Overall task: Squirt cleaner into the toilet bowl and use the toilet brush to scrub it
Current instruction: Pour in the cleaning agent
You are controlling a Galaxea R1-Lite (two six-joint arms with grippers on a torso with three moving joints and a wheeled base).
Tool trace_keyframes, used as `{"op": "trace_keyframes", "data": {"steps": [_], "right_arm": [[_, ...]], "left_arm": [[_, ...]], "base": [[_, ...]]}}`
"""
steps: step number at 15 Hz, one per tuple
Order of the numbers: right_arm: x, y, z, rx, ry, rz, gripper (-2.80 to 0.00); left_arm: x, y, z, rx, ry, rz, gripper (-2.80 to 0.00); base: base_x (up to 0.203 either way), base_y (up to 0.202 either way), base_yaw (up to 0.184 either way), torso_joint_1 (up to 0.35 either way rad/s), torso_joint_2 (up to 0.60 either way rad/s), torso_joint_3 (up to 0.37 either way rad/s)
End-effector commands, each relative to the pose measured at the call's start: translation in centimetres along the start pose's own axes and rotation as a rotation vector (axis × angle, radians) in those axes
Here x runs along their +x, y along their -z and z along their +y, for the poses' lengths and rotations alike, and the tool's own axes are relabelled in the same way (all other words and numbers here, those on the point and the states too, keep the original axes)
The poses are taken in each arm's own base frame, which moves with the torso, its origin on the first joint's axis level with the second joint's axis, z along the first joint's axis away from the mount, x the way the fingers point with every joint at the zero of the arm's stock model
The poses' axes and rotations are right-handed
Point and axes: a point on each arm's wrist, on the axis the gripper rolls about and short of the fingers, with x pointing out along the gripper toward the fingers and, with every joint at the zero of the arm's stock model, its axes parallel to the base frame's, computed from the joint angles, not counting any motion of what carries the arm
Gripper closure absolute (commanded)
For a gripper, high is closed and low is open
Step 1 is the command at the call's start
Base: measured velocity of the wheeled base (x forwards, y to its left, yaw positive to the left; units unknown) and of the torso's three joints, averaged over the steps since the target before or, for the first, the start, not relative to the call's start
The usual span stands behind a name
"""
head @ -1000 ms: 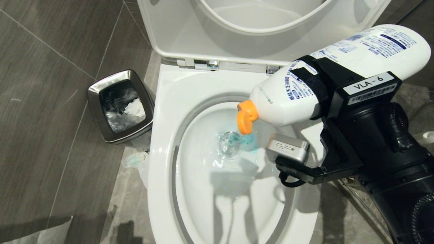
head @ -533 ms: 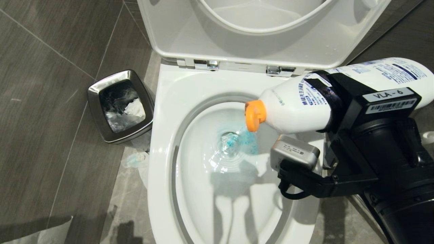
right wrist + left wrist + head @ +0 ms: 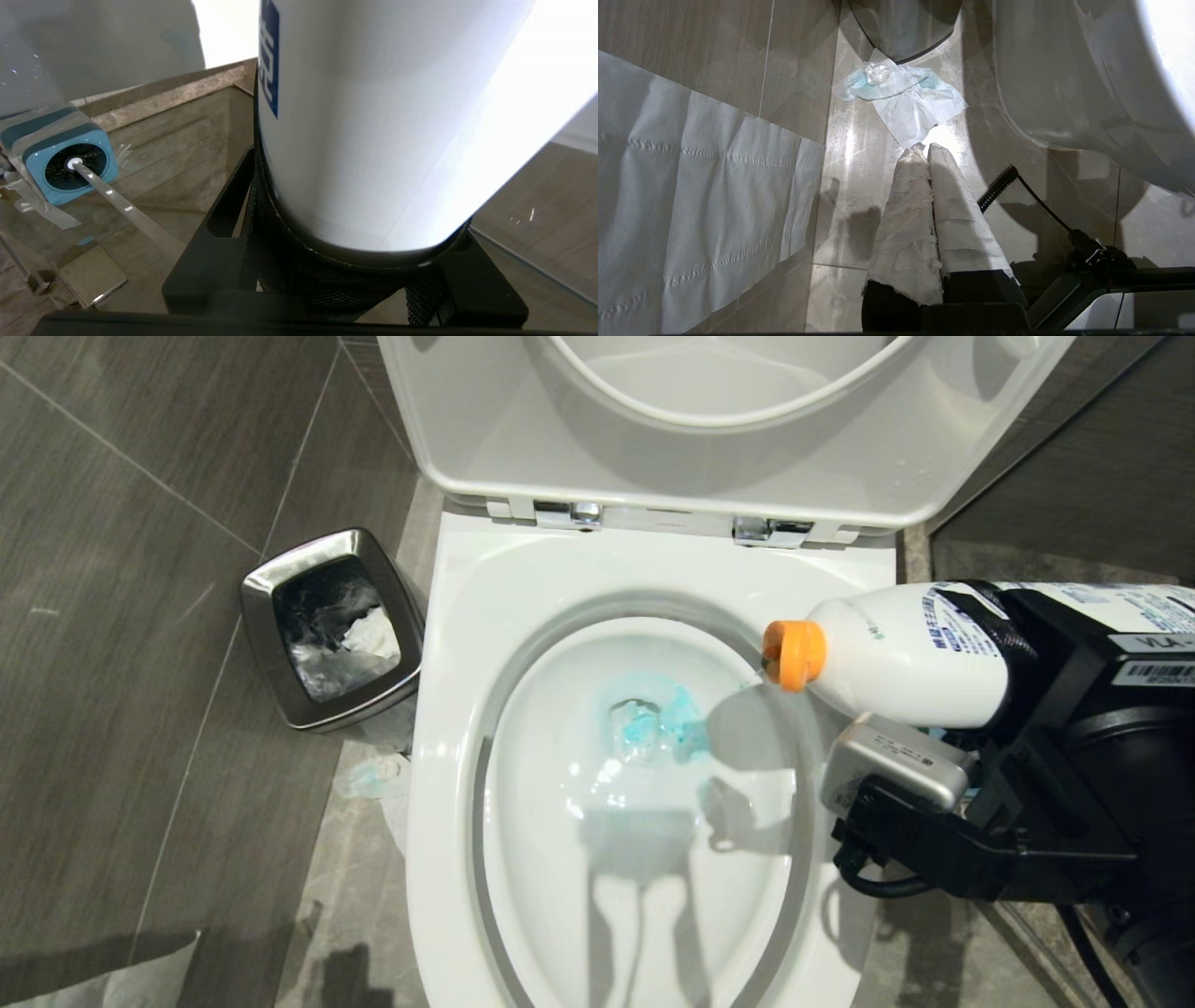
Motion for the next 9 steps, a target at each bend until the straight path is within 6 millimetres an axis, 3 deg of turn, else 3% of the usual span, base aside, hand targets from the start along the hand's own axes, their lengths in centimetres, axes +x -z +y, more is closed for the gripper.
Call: {"op": "trace_keyframes", "data": {"steps": [1,9], "right_arm": [[-0.08,0.51,-0.42,-0.001,0.005,0.008,0.0],[0.01,-0.01,-0.59,-0.242,0.083,-0.084,0.0]], "left_arm": [[0.01,0.04,0.0,0.0,0.0,0.0,0.0],[0.01,0.04,0.0,0.001,0.0,0.001,0.0]], "base": [[0.0,0.0,0.0,0.0,0.0,0.0],[0.0,0.0,0.0,0.0,0.0,0.0]]}}
